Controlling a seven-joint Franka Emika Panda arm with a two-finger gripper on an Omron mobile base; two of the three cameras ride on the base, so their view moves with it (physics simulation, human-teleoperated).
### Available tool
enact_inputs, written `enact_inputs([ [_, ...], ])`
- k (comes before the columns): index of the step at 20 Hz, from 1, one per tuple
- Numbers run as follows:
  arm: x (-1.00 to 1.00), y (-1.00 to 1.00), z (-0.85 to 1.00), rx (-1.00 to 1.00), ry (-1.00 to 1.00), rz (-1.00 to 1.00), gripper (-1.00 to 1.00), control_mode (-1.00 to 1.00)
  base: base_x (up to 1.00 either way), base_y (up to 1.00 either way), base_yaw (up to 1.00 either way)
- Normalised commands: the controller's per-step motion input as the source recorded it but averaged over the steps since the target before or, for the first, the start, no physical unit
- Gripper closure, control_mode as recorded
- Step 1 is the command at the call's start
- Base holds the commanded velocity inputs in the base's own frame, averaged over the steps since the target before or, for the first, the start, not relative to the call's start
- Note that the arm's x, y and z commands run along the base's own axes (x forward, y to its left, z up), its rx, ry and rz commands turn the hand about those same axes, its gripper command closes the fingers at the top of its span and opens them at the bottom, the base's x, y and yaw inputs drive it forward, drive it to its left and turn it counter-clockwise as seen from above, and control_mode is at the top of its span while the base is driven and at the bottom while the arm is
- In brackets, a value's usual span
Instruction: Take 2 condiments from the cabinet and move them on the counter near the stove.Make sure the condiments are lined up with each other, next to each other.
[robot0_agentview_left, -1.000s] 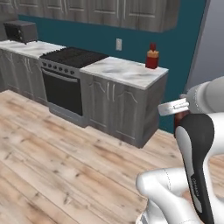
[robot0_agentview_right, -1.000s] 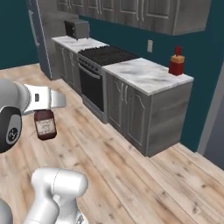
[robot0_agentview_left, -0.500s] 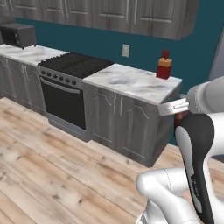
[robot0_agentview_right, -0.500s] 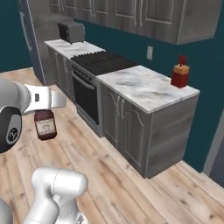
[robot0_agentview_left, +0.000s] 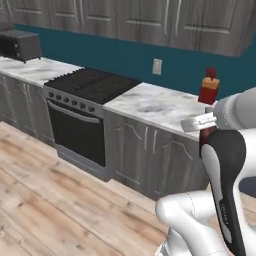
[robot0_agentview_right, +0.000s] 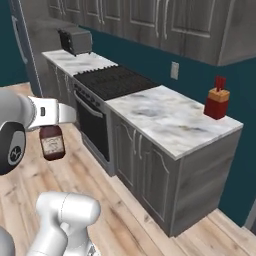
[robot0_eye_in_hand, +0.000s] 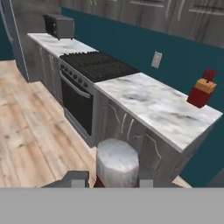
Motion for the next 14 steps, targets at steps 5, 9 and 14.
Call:
enact_inputs([
  [5, 0.00, 0.00, 0.00, 0.00, 0.00, 0.00, 1.00, 1.00, 1.00, 0.28, -0.22],
  [9, 0.00, 0.00, 0.00, 0.00, 0.00, 0.00, 1.00, 1.00, 1.00, 0.36, -0.33],
  [14, 0.00, 0.00, 0.00, 0.00, 0.00, 0.00, 1.00, 1.00, 1.00, 0.30, -0.36],
])
